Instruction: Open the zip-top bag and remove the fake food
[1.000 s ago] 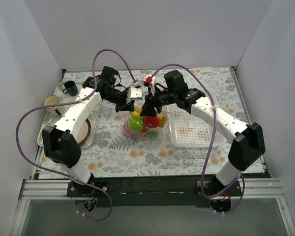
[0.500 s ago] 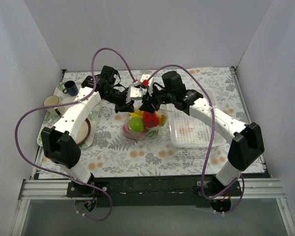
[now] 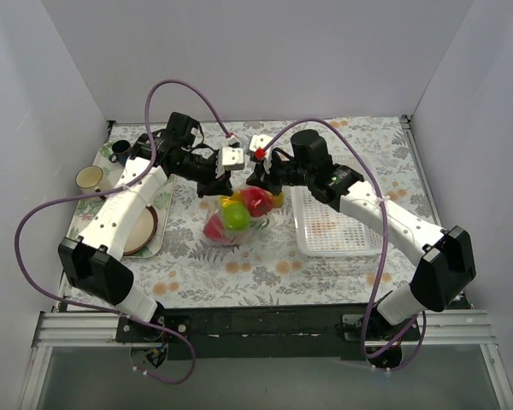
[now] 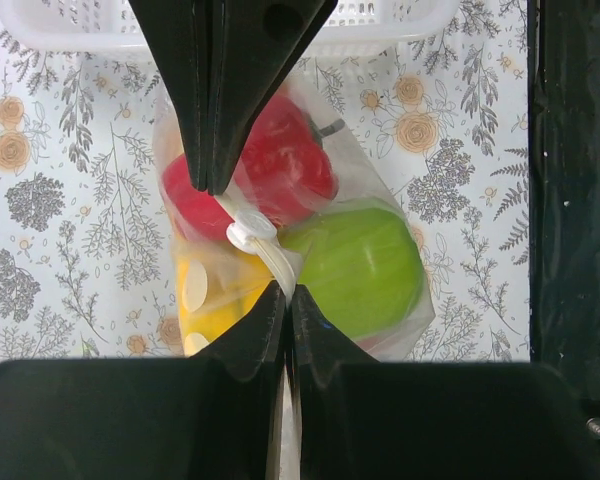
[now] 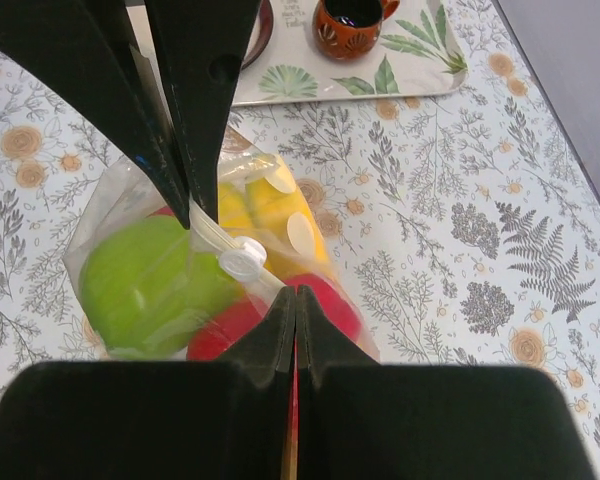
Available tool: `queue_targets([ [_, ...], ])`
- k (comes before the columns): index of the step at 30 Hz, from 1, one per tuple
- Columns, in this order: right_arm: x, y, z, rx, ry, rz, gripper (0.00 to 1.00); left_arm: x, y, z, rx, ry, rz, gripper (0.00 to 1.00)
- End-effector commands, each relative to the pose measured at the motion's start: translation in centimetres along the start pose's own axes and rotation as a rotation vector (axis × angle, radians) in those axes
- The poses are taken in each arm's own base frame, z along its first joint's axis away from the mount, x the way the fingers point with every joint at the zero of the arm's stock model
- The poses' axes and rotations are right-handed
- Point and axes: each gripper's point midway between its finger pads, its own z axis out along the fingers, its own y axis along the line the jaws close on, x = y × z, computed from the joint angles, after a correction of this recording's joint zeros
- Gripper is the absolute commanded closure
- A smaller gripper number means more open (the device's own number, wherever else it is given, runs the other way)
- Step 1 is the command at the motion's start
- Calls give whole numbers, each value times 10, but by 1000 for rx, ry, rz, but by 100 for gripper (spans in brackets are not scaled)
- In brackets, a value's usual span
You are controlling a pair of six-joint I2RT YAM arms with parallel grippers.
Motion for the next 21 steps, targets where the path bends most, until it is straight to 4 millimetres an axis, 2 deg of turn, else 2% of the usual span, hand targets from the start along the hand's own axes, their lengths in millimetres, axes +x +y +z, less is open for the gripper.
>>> queue_targets([
  [1,-28,6,-9,-28,-53,-42,99,-35,-8,-22,-53,-91,91,100],
  [6,-19,12,-18,-17,-32,-25,99,-21,0,-25,-122,-33,95,100],
  [12,3,15,-30,26,26,-12,99,1,8,-23,-173,21,71,100],
  [21,22,21,-38,48,58,-5,99,8,17,-24,-202,34,65,100],
])
